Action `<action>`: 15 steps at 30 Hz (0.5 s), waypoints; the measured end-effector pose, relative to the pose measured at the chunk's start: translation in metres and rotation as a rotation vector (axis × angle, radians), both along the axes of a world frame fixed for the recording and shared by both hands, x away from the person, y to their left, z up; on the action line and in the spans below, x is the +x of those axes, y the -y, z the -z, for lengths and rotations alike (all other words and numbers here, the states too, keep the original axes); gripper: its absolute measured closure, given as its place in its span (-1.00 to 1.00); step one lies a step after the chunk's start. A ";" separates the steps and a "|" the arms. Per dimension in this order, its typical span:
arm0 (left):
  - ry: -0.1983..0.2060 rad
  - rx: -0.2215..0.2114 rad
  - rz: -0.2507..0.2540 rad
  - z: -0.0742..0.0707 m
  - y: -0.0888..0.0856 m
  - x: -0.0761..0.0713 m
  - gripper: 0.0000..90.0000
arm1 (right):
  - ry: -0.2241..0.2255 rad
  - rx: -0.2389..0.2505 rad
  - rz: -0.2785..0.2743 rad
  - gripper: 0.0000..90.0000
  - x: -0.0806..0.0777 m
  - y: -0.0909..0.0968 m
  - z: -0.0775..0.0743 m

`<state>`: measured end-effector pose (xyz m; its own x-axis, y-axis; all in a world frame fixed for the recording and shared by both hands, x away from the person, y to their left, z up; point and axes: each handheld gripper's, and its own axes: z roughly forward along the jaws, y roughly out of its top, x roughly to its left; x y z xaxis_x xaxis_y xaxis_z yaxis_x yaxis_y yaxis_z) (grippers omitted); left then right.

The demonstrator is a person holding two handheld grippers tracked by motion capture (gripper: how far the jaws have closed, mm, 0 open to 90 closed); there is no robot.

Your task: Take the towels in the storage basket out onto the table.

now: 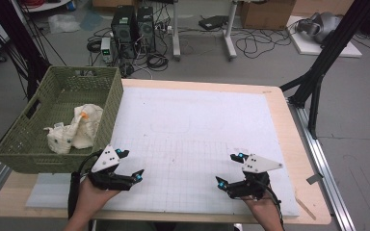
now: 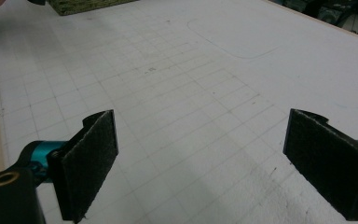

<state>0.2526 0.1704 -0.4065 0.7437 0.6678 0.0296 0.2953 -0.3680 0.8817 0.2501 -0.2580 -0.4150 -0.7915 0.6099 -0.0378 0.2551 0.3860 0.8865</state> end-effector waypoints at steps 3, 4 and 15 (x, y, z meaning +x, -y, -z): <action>-0.002 -0.004 0.001 -0.001 0.000 0.000 -0.59 | 0.000 -0.005 -0.001 -0.80 0.000 0.000 0.000; 0.000 -0.004 0.003 -0.002 0.001 0.000 -0.59 | -0.002 -0.003 -0.001 -0.80 0.001 0.000 0.000; 0.014 -0.061 0.062 -0.026 0.011 0.009 -0.56 | -0.004 0.013 0.004 -0.80 0.002 0.003 0.000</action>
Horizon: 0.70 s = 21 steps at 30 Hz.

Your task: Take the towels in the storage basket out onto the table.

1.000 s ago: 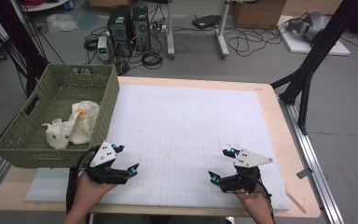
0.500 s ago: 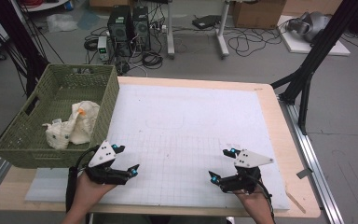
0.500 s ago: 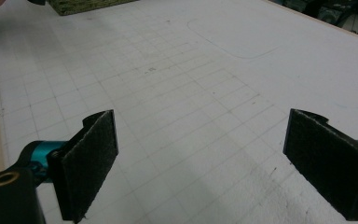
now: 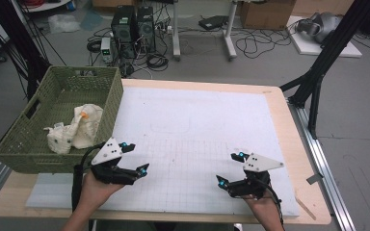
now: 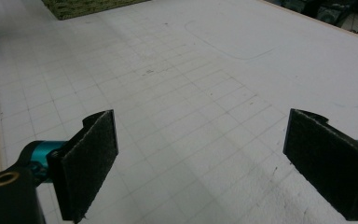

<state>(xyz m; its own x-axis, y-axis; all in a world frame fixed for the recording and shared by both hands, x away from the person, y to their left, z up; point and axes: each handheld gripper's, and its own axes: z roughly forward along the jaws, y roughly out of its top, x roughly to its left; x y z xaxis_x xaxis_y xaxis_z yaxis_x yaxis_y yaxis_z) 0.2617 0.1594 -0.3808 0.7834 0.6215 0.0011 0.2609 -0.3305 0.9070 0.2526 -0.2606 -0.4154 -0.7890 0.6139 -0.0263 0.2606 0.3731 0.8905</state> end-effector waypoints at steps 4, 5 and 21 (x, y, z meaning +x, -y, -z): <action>-0.005 0.007 0.004 -0.005 -0.002 0.005 -0.53 | -0.002 0.006 0.005 -0.80 0.000 0.000 0.000; -0.004 0.007 -0.002 -0.006 -0.002 0.006 -0.53 | -0.001 0.005 0.003 -0.80 0.000 0.001 0.000; 0.003 0.013 -0.029 -0.046 -0.029 0.029 -0.45 | 0.004 0.008 -0.003 -0.80 0.001 0.002 -0.001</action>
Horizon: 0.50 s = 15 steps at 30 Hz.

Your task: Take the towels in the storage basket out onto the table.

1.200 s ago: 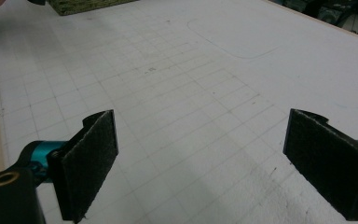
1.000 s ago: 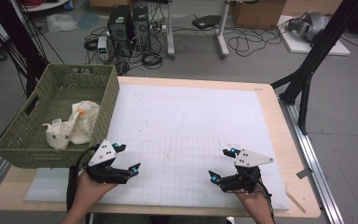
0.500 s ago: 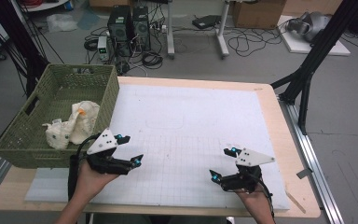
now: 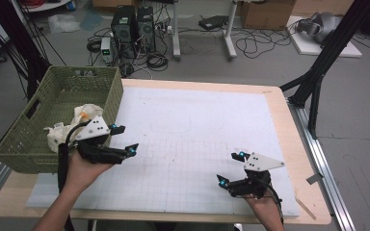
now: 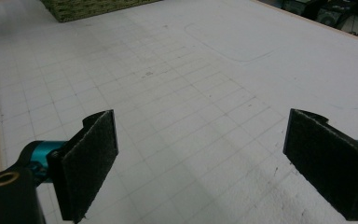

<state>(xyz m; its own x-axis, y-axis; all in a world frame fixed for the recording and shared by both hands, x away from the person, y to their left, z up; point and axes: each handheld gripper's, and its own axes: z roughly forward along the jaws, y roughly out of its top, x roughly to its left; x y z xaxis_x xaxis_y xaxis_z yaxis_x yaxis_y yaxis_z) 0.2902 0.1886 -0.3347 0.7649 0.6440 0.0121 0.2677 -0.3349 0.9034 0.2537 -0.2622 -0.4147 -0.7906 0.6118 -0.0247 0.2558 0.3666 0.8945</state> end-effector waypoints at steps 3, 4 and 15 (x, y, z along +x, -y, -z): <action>-0.001 -0.006 -0.015 -0.003 -0.008 0.004 -0.44 | 0.000 0.003 -0.002 -0.80 0.000 0.000 0.000; -0.001 -0.006 -0.022 -0.004 -0.011 0.005 -0.44 | 0.003 -0.002 -0.002 -0.80 0.001 0.000 0.000; 0.001 -0.008 -0.071 -0.016 -0.039 0.017 -0.44 | -0.007 -0.003 -0.003 -0.80 0.001 -0.001 0.001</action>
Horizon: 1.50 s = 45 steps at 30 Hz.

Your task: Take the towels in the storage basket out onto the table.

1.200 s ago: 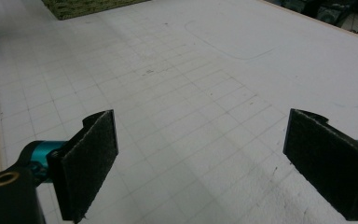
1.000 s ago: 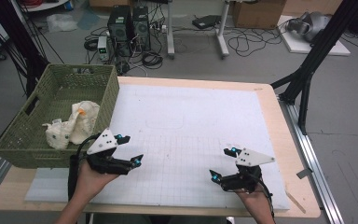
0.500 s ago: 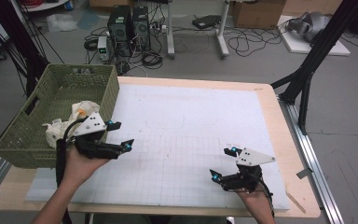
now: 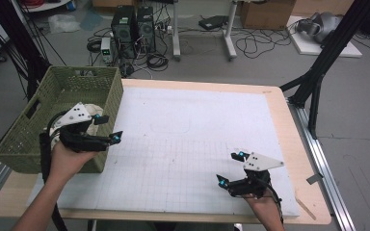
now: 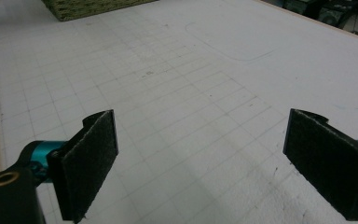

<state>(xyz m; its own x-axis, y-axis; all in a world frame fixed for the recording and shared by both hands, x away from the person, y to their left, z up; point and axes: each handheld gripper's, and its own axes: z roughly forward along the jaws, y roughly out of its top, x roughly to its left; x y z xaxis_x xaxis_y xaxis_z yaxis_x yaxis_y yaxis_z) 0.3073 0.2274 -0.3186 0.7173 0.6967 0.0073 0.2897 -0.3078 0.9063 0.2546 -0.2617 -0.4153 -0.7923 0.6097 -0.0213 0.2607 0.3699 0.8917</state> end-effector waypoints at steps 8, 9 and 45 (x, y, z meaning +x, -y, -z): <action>0.009 0.020 -0.069 -0.002 -0.028 0.009 -0.44 | 0.001 -0.003 -0.004 -0.80 0.000 -0.001 0.000; 0.010 0.016 -0.082 -0.001 -0.031 0.010 -0.44 | 0.001 -0.004 -0.004 -0.80 0.000 -0.001 0.001; -0.088 0.203 -0.272 0.027 -0.102 0.056 -0.38 | -0.004 -0.003 -0.003 -0.80 0.001 0.000 0.002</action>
